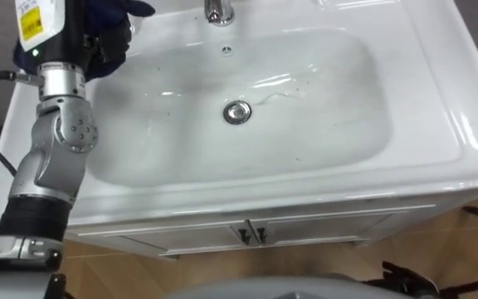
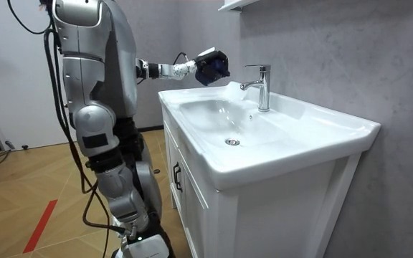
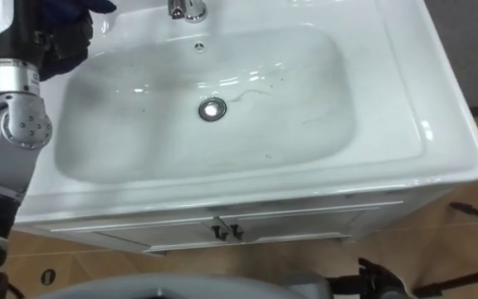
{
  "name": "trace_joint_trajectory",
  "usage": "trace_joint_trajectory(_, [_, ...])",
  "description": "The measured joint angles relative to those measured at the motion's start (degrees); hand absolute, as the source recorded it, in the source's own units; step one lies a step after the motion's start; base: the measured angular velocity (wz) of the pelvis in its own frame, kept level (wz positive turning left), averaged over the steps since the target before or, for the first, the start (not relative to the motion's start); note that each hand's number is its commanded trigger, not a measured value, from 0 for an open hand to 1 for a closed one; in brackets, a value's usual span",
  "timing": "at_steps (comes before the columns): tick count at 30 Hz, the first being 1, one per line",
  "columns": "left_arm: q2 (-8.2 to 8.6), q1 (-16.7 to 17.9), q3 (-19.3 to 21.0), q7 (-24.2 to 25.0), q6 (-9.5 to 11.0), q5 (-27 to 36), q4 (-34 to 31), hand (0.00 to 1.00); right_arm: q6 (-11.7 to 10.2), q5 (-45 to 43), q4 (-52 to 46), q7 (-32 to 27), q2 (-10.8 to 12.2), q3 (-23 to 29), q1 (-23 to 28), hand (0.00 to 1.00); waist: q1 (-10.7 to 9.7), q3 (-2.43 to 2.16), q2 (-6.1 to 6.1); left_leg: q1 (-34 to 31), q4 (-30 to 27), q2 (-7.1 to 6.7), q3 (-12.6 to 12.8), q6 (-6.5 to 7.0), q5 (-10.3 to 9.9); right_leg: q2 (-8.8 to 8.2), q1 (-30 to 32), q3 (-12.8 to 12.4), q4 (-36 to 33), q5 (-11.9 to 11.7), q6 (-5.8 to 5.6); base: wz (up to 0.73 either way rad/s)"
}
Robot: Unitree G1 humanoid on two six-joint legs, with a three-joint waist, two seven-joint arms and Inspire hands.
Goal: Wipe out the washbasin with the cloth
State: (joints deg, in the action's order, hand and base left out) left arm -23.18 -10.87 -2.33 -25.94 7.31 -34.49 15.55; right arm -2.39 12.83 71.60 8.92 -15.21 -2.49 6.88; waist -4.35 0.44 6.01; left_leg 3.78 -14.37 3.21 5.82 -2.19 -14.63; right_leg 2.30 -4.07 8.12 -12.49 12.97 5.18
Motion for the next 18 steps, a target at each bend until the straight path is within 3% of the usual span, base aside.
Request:
trace_joint_trajectory(3, [-0.03, 0.81, 0.53, -0.18, -0.58, 0.00, -0.14, 1.00, 0.21, -0.18, 0.03, 0.01, -0.11, 0.03, 0.00, 0.00, 0.08, -0.03, 0.10, 0.04, 0.00, -0.07, -0.20, 0.00, 0.00, -0.04, 0.02, 0.01, -0.06, 0.00, 0.00, 0.00])
trace_joint_trajectory(12, [-0.02, 8.64, 5.23, -0.20, -1.53, -0.08, -3.31, 1.00, 2.07, -1.62, 0.93, -0.08, -0.23, 0.68, 0.41, 0.00, 0.98, -0.06, -0.07, 2.11, 1.06, -0.63, -1.17, 0.19, 0.47, -0.31, -1.64, 0.05, 0.76, 0.28, -0.40, 0.03])
trace_joint_trajectory(18, [-0.02, 8.85, 7.84, -1.37, -2.44, -2.15, -2.31, 1.00, 2.08, -1.81, 1.10, -0.63, 0.33, 1.43, 0.19, 0.00, 2.70, -0.41, -0.73, 2.08, 0.99, -0.70, -1.26, 0.23, 0.52, -0.41, -1.82, 0.62, 0.83, 0.22, -0.48, 0.03])
